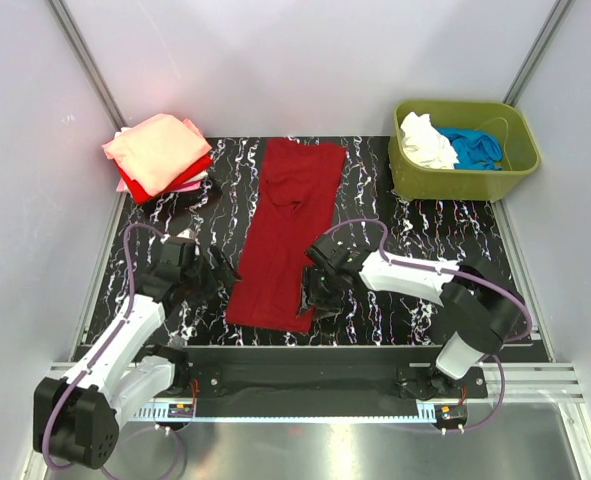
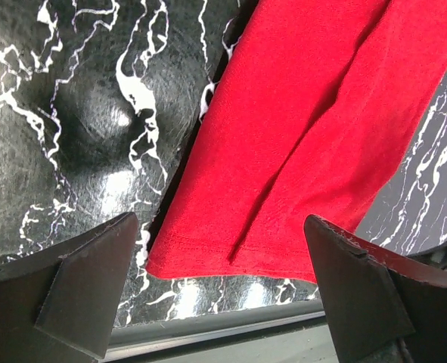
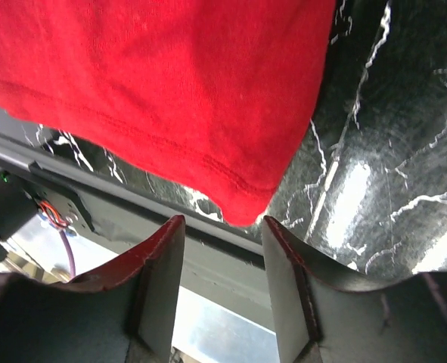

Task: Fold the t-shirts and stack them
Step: Fold the tshirt

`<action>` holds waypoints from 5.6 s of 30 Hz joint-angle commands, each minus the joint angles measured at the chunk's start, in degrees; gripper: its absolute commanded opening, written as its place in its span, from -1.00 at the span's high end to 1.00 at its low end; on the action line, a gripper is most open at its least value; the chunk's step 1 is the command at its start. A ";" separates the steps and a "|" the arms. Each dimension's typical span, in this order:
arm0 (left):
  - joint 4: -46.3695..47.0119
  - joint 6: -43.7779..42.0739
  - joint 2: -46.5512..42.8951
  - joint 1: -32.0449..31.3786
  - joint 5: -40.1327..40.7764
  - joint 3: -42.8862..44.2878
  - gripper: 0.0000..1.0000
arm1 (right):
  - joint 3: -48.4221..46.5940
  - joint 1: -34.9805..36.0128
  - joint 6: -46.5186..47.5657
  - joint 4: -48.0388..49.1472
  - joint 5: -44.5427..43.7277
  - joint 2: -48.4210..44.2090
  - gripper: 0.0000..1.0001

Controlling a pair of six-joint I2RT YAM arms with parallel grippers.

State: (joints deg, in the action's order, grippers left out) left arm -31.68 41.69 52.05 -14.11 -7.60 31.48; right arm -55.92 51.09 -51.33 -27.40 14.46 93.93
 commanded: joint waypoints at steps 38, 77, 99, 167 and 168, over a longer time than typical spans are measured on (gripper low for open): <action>6.83 12.88 -10.65 -13.13 -0.32 -15.76 1.00 | 4.50 2.44 -1.23 -3.62 -5.40 -6.12 1.00; -12.00 0.95 26.25 -20.26 8.21 40.65 1.00 | -20.17 -21.64 19.42 -20.67 -3.21 -5.08 1.00; -10.24 -9.08 50.51 -9.62 -1.46 58.07 1.00 | -43.74 -29.82 26.19 -24.63 0.13 20.50 1.00; 27.37 0.58 36.80 -2.06 -14.55 10.26 -0.15 | -16.32 -30.70 26.54 -8.02 13.67 18.13 0.35; 27.64 0.67 37.15 -2.41 -14.47 10.18 -0.10 | -16.33 -30.70 26.81 -8.11 13.75 18.22 0.42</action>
State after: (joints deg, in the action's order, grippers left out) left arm -8.21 42.09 88.27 -15.70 -21.28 42.19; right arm -70.11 20.40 -25.65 -34.52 29.28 111.85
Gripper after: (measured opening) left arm 0.574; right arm 0.319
